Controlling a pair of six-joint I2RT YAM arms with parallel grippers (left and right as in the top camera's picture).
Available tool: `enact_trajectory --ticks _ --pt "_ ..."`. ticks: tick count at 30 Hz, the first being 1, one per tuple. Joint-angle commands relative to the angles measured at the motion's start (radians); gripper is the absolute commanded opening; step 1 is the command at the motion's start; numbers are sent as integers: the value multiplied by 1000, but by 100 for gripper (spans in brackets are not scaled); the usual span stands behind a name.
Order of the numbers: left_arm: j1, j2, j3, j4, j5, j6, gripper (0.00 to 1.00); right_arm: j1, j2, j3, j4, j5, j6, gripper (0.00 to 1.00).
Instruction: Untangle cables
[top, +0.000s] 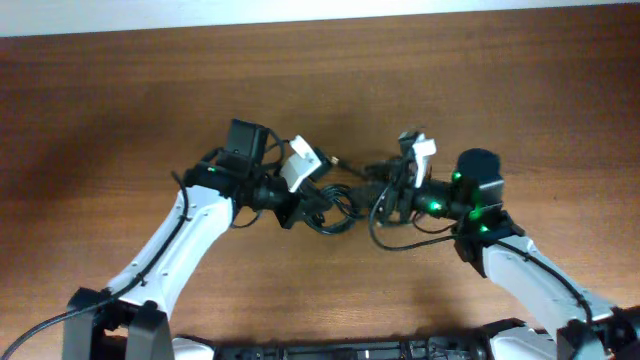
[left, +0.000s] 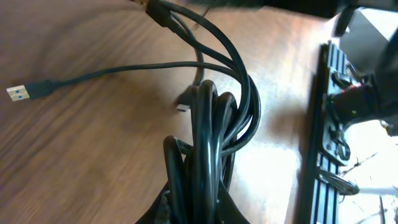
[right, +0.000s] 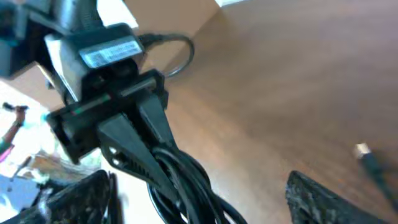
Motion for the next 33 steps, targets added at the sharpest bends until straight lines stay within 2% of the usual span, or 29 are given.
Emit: enact_trajectory --ticks 1,4,5,7,8,9,11,12,13,14,15,16,17,19,22,24,26,29,30,31,33 --pt "-44 -21 10 0 42 26 0 36 35 2 -76 -24 -145 80" --pt "-49 -21 10 2 64 26 0 36 48 2 -175 -24 -216 64" --pt "-49 -21 10 2 64 26 0 36 48 2 -188 -25 -216 53" --pt "-49 -21 10 2 64 11 0 36 48 2 -146 -25 -214 16" --pt "-49 -21 10 1 64 0 1 36 48 2 -122 -24 -196 4" --pt "-49 -21 10 2 64 0 7 36 48 2 -112 -24 -180 4" --pt "-44 -21 10 12 63 0 27 35 48 2 -110 -17 -173 4" --pt "-36 -21 13 23 63 -9 36 35 48 2 -106 18 -122 4" --pt "-18 -21 23 45 63 -69 44 35 48 2 -90 119 -5 4" --pt "16 -21 42 76 63 -164 74 35 48 2 -56 218 122 4" --pt "64 -21 63 113 62 -277 97 35 48 2 0 283 227 4" --pt "102 -21 70 135 51 -358 99 35 48 2 56 323 292 4" --pt "153 -21 71 153 33 -492 99 35 48 2 107 391 396 4" --pt "193 -21 70 152 34 -629 99 35 48 2 113 451 521 4" --pt "163 -21 70 140 -4 -734 99 35 48 2 114 460 659 4" --pt "99 -9 69 138 -121 -1112 99 35 48 2 114 482 674 4" --pt "45 1 69 138 -166 -1258 99 35 48 2 114 482 677 4" --pt "-37 38 69 138 -208 -1600 100 35 48 2 114 474 677 4" --pt "-49 56 69 138 -227 -1682 89 36 48 2 114 473 677 4" --pt "-59 80 69 139 -230 -1786 84 36 48 2 114 470 677 4" --pt "-74 121 69 171 -233 -1851 84 36 48 2 114 470 677 4"
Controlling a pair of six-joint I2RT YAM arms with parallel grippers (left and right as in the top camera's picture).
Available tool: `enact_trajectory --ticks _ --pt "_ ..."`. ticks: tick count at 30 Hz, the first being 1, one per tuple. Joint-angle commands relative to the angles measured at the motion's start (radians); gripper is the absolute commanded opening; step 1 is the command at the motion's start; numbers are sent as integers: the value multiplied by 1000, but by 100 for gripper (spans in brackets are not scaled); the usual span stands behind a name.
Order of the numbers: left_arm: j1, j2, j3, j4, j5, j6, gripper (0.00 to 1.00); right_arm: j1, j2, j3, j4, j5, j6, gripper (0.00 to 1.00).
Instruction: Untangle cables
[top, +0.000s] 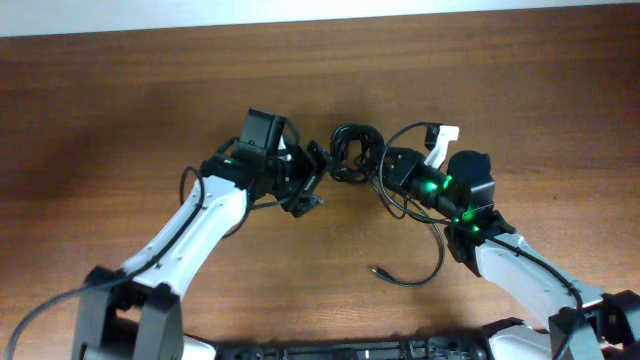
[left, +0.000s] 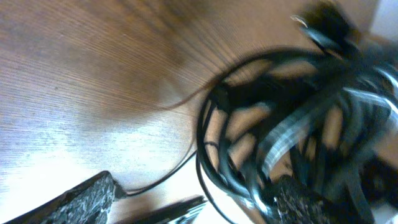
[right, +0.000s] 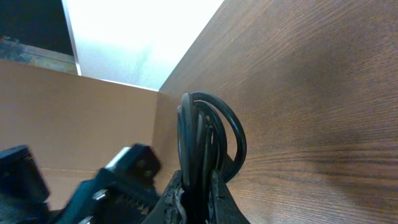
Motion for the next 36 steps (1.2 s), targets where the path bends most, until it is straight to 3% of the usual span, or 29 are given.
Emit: enact_trajectory --ticks 1,3,4,9,11,12,15,17,19,21,25,27,28,29,30,35,36 --pt "-39 95 14 90 -31 -217 84 -1 1 9 11 1 5 4" --pt "-58 136 14 188 -31 -217 84 -1 1 9 11 -3 5 4" --pt "-62 143 14 207 -31 -217 73 -1 1 9 11 -11 5 4" --pt "-62 145 14 216 -31 -202 0 -1 1 9 7 -13 -5 4" --pt "-37 145 14 216 -31 -26 0 -2 1 9 -20 -27 -132 6" --pt "-21 144 14 216 -26 66 0 -1 1 9 -25 -35 -192 13" --pt "110 131 14 216 103 441 0 -5 1 9 -47 -81 -411 50" --pt "203 99 14 214 187 681 0 -39 1 9 -50 -105 -451 68" --pt "263 62 14 212 309 909 0 -100 1 9 -50 -140 -498 70" --pt "268 42 14 212 348 1025 0 -127 1 9 -50 -193 -498 72" --pt "162 42 14 213 339 1142 0 -125 1 9 -44 -260 -497 77" --pt "138 42 14 211 229 1134 0 -125 1 9 -42 -347 -497 77" --pt "136 42 14 213 125 1058 0 -124 1 9 -43 -413 -498 77" --pt "138 42 14 222 30 910 0 -110 1 9 -43 -457 -513 80" --pt "138 42 14 236 17 859 0 -88 1 9 -43 -468 -568 80" --pt "138 32 23 140 -146 804 0 -1 -3 35 -51 -336 -705 81" --pt "138 10 40 85 -217 805 0 -1 -19 85 -128 -335 -759 83"
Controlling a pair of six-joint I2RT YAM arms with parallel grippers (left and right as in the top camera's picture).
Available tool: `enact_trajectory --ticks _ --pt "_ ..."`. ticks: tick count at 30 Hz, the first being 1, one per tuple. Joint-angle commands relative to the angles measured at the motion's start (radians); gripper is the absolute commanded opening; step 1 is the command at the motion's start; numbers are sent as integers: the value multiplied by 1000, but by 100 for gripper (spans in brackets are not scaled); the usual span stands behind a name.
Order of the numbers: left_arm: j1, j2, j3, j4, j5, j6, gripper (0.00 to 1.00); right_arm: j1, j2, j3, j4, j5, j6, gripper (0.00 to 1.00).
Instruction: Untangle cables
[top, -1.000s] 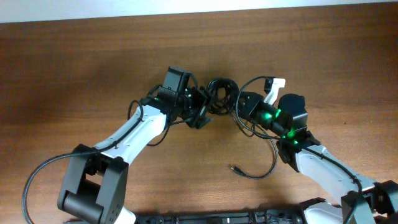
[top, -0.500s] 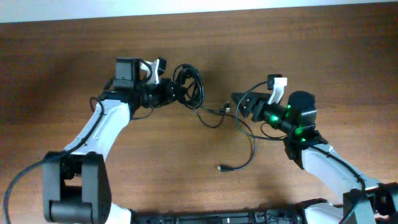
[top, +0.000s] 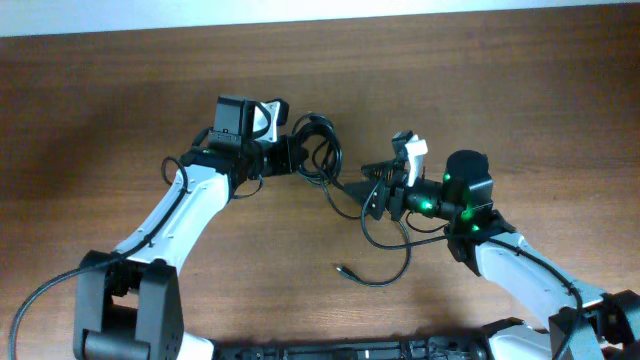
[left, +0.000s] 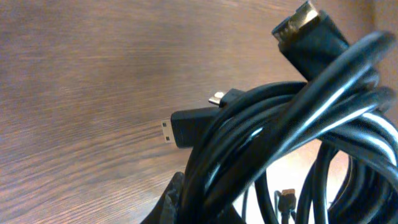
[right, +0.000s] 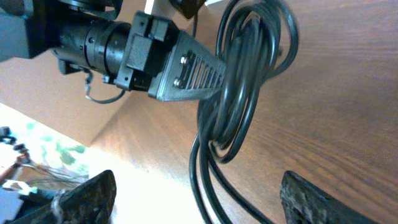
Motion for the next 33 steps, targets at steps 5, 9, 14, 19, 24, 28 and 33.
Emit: enact_trajectory --ticks 5,9,14,19,24,28,33 --pt "2 -163 132 -183 -214 -10 0 58 -49 458 -875 273 -518 98" --pt "2 -249 187 -302 -197 55 0 178 -80 523 -890 233 -513 98" --pt "2 -380 187 -312 -174 30 0 359 -130 521 -897 483 -515 98" --pt "2 -396 187 -332 -163 -44 0 507 -48 521 -836 872 -514 75" --pt "3 -396 187 -342 -410 -45 0 507 -47 522 -836 850 -400 6" --pt "3 -395 187 -341 -467 -44 0 507 -93 522 -842 620 -322 4" --pt "-37 -381 179 -343 -463 -43 0 444 -158 522 -736 501 -140 4"
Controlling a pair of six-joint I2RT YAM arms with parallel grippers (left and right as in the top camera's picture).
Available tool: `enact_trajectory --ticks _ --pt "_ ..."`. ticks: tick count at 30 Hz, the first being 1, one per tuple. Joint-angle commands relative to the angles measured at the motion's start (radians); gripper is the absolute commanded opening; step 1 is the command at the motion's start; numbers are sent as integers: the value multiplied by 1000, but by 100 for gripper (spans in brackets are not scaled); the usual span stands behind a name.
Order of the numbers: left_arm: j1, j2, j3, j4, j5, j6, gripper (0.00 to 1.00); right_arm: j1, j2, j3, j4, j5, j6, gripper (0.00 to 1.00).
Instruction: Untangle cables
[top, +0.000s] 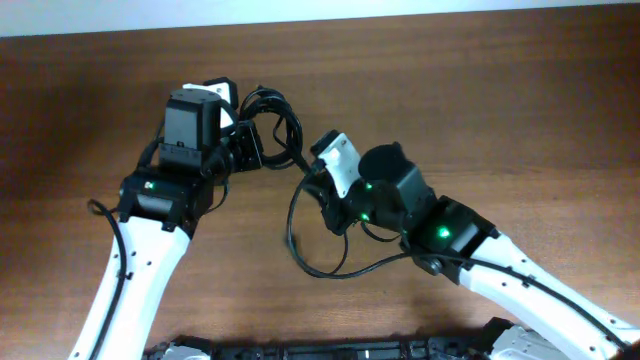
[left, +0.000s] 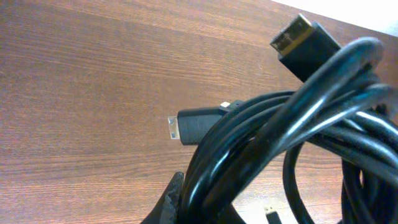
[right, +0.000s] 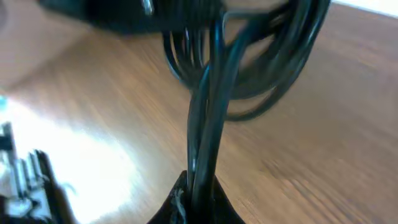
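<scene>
A coil of black cables (top: 276, 124) hangs at the back left of the table, and my left gripper (top: 250, 148) is shut on it. In the left wrist view the bundle (left: 280, 130) fills the frame above the left gripper (left: 205, 208). A gold-tipped plug (left: 305, 40) and a smaller plug (left: 193, 124) stick out of it. My right gripper (top: 322, 195) is shut on two or three strands (right: 208, 124) running from the coil (right: 261, 74). The right gripper (right: 198, 196) pinches them close below it.
A loose loop of black cable (top: 315, 262) trails from the right gripper onto the brown wooden table (top: 520, 110). A small plug (left: 272, 215) lies on the wood below the bundle. The right arm's body (top: 440, 235) stretches across the middle front.
My right gripper was open to the right of the coil; now it sits further left, shut on strands coming out of it. The left gripper, still holding the coil, is further left and back.
First my left gripper held the cable bundle mid-table with the right one open beside it. Then the right held the coil and the left was open. After that the left held it again, the right open. Now both hold parts of it.
</scene>
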Motion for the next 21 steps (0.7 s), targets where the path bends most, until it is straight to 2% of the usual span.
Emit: enact_trajectory --ticks 1,5,12,15,16,18,21 --pt "-43 -5 17 9 -29 -9 0 -68 -36 16 108 -161 131 4" --pt "-100 -2 17 32 19 -9 0 -156 -16 16 164 -185 233 4" --pt "-175 -2 17 77 31 -9 0 -156 87 16 172 -181 281 4" --pt "-175 -2 17 77 26 15 0 -188 111 16 146 -181 365 4" --pt "-175 -2 17 73 60 83 0 -217 110 16 145 -186 397 4" --pt "-175 -2 17 68 220 207 0 -259 110 16 178 -194 465 4" --pt "-175 10 17 72 324 209 0 -259 117 16 214 -205 516 4"
